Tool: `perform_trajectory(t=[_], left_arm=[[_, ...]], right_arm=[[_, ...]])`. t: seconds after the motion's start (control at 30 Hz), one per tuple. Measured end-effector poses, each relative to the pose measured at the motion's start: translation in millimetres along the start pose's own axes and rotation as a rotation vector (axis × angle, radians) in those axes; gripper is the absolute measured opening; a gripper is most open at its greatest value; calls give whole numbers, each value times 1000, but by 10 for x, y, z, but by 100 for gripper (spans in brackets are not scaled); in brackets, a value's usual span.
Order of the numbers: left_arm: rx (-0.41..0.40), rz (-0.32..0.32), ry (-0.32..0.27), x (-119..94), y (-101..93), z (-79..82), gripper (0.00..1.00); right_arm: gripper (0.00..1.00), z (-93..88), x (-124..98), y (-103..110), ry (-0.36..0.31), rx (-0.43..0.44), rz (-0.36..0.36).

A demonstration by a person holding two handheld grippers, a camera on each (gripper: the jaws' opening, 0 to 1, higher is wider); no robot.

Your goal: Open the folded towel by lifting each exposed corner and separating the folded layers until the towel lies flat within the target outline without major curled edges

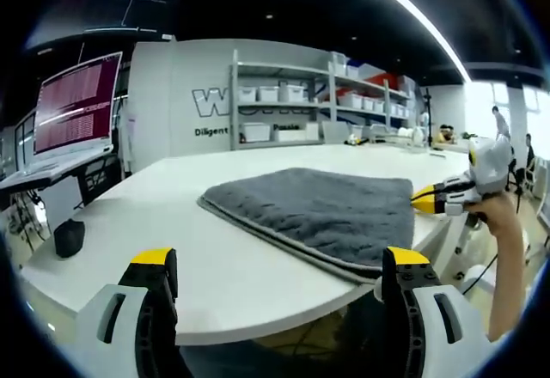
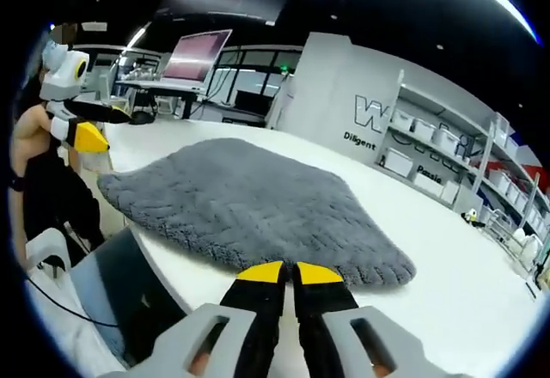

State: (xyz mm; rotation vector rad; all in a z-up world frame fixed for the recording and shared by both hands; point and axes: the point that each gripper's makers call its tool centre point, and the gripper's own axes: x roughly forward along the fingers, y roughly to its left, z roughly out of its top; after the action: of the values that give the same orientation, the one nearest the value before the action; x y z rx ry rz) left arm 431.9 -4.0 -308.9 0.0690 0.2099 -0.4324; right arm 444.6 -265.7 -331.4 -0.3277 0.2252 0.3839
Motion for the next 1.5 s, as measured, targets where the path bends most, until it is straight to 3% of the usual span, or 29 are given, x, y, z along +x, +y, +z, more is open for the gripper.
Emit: perform_trajectory(t=[0.17, 0.27, 0.33, 0.37, 0.53, 0.77, 0.93, 1.07, 1.2, 1.27, 1.37, 1.5], left_arm=[[1, 2, -3, -9, -3, 4, 97], [4, 0, -1, -6, -15, 4, 97], [5, -2, -2, -7, -23, 7, 97], [5, -2, -2, -7, -23, 8, 97], [4, 0, 0, -2, -16, 1, 97], [3, -8, 0, 5, -35, 1, 97], [-3, 3, -3, -13, 7, -2, 97], [-3, 2, -10, -21, 0, 18, 97], [5, 1, -6, -14, -8, 18, 97], [2, -1, -6, -5, -15, 19, 97], [7, -4, -1, 10, -36, 17, 97], [13, -13, 0, 19, -74, 24, 97]], right_arm=[[6, 157, -48, 317, -89, 104, 194], [8, 124, 5, 347, -69, 93, 195], [12, -24, 57, 378, 12, 73, 198], [12, -44, 84, 385, 17, 74, 200], [8, -37, 95, 364, -3, 101, 209], [2, -56, 86, 336, 8, 59, 186], [2, -146, 52, 36, 32, 27, 39], [3, -175, 12, -72, 42, 22, -2], [3, 33, -77, 52, -81, 116, 93], [4, 105, -124, 136, -111, 149, 152], [9, 48, -129, 246, -61, 132, 204], [11, -53, -52, 276, -15, 131, 213]])
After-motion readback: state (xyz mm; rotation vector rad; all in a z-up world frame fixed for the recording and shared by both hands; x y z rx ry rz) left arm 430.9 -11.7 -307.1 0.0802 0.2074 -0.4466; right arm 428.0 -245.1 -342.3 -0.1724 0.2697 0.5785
